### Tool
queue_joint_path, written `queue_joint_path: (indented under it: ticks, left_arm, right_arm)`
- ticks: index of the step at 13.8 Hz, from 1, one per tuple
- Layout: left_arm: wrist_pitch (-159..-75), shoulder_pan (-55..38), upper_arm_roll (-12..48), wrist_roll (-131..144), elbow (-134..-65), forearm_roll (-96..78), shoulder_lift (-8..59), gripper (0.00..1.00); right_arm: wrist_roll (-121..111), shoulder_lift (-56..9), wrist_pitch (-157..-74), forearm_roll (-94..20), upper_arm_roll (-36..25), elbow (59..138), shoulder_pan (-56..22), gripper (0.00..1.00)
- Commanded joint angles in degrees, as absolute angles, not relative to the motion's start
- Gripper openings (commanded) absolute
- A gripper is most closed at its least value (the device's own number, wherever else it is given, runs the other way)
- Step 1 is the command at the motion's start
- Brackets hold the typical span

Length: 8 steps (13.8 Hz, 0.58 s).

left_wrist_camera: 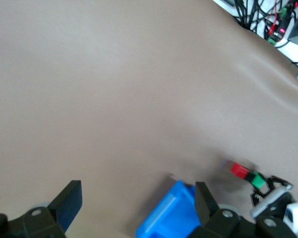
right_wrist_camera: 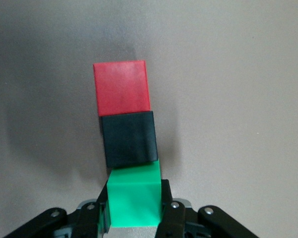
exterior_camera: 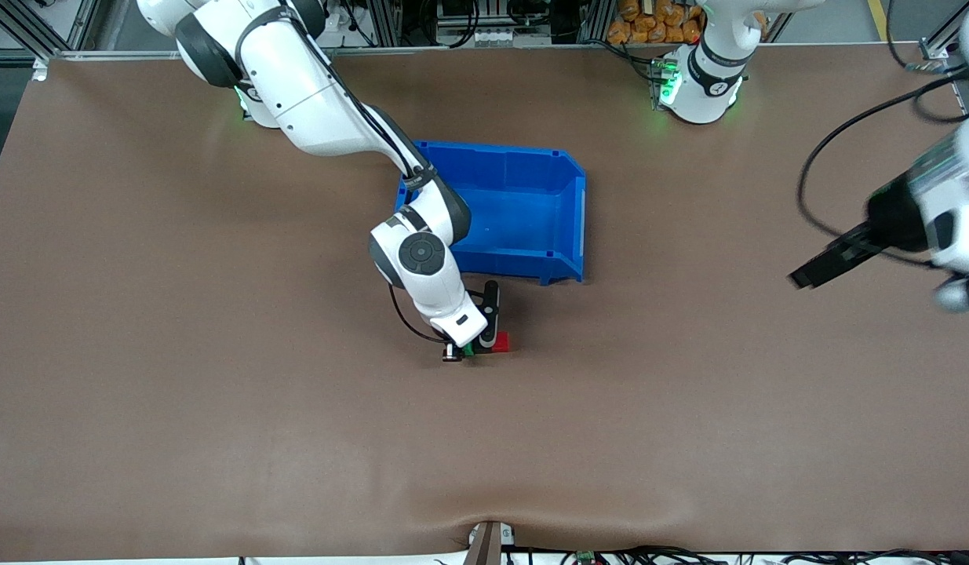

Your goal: Attach green and red cubes to black cube

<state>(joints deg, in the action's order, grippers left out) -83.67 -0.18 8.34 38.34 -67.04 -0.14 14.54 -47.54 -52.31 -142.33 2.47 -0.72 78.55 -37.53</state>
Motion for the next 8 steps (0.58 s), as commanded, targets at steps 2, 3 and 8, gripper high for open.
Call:
queue_joint_path:
  ticks: [2,3,8]
  left_arm:
    - [-82.97,2.73,6.7,25.36,-73.63,0.18,7.4,1.0]
    - [-83.14,2.9,5.37,21.48,-77.05,0.09,4.69,1.0]
    - [-86.13,3.69,4.92,18.29,-90.35,0.44,-5.27,1.0]
  right_arm:
    - [-46.67,-53.97,-142.12,3.25,-1.23,76.9,-38.06,1.0]
    - [-46.58,-53.88,-141.86,3.25,-1.23,76.9,-38.06,1.0]
    - [-44.05,-49.85,-138.36,2.37,-1.41,77.17,-35.69,1.0]
